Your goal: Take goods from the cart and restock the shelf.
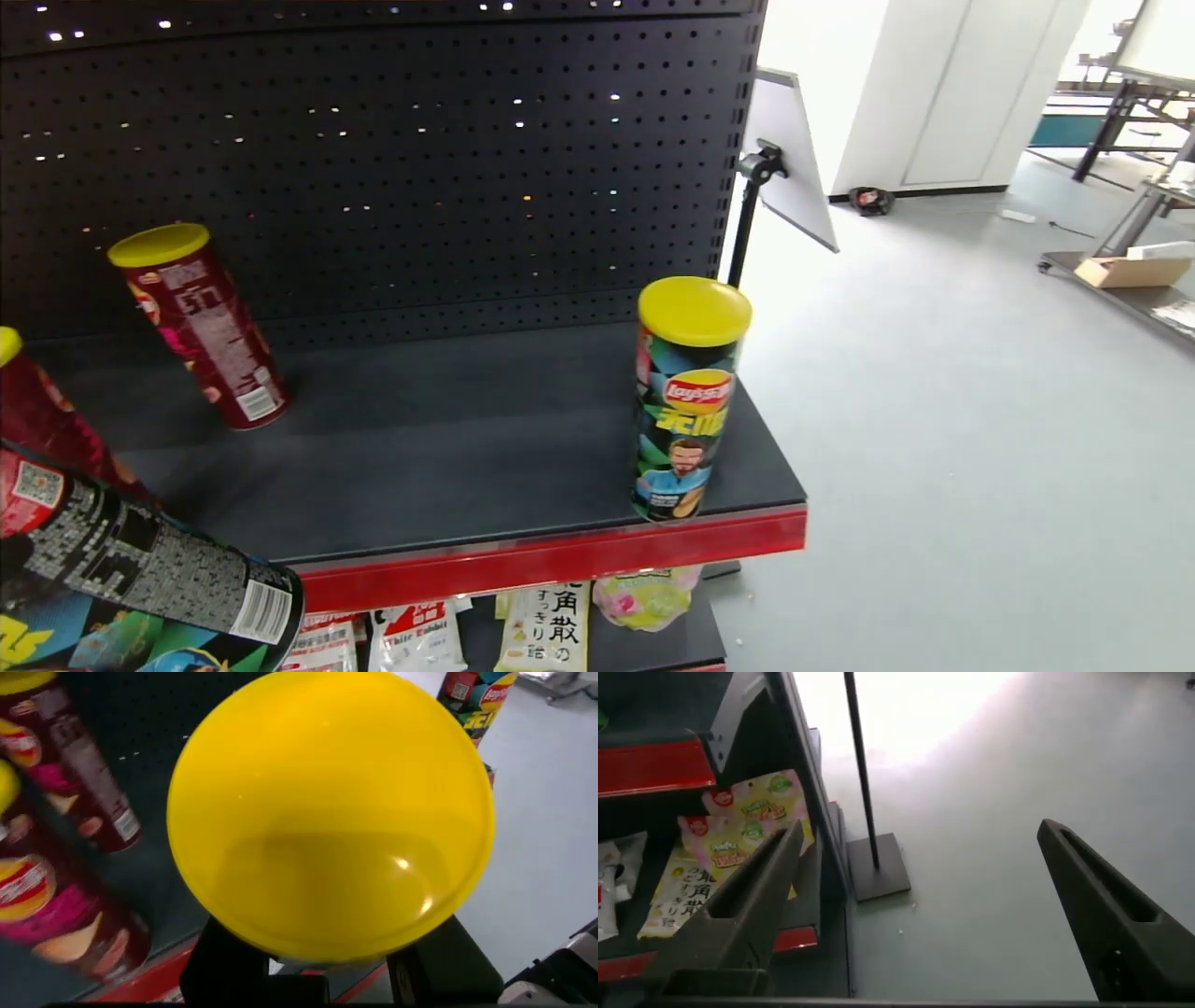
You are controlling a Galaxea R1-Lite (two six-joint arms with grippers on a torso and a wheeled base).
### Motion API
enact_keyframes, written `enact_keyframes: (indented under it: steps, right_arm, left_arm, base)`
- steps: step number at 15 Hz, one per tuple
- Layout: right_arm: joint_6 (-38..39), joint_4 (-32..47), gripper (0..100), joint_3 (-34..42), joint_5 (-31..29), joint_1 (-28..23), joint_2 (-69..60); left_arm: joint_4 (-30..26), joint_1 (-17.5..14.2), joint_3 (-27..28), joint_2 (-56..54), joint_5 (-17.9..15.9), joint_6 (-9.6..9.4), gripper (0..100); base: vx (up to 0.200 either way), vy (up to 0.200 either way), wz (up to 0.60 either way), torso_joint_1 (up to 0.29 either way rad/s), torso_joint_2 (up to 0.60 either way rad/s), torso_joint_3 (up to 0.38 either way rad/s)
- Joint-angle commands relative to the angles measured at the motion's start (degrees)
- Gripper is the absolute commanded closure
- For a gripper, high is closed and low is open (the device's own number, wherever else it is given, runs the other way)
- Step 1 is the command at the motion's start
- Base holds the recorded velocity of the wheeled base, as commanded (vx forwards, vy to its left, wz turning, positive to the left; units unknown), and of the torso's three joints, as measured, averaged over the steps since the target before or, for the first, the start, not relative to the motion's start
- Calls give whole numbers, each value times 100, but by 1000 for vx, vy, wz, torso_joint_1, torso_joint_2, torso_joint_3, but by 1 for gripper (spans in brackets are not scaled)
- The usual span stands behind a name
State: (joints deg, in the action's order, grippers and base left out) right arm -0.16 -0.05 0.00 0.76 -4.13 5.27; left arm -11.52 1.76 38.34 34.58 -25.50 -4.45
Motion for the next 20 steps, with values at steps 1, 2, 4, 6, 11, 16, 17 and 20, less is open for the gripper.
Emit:
enact_keyframes:
  steps: [1, 2, 4, 6, 11, 16, 17, 20]
  right_arm:
    - [-2, -4, 0, 0, 4, 0, 27]
    - [-2, -4, 0, 0, 4, 0, 27]
    - [7, -4, 0, 0, 4, 0, 27]
    - [7, -4, 0, 0, 4, 0, 27]
    - [16, -4, 0, 0, 4, -9, 27]
    - [25, -4, 0, 0, 4, -9, 27]
    - [25, -4, 0, 0, 4, -9, 27]
    - [25, -4, 0, 0, 4, -9, 27]
  left_arm:
    - [1, 0, -2, 4, 10, 6, 100]
    - [9, -9, 16, 4, 28, 58, 100]
    - [9, -26, 51, 4, 45, 199, 100]
    - [9, -26, 42, 13, 142, 225, 100]
    - [150, -17, 200, 584, 116, 225, 100]
    - [1073, 545, 227, 1859, 72, 190, 100]
    - [1143, 756, 227, 1982, 72, 190, 100]
    - [1504, 1134, 350, 2606, 72, 190, 100]
  base:
    - [0, 0, 0, 0, 0, 0]
    - [0, 0, 0, 0, 0, 0]
    - [0, 0, 0, 0, 0, 0]
    - [0, 0, 0, 0, 0, 0]
    - [0, 0, 0, 0, 0, 0]
    - [0, 0, 0, 0, 0, 0]
    - [0, 0, 0, 0, 0, 0]
    - [0, 0, 0, 0, 0, 0]
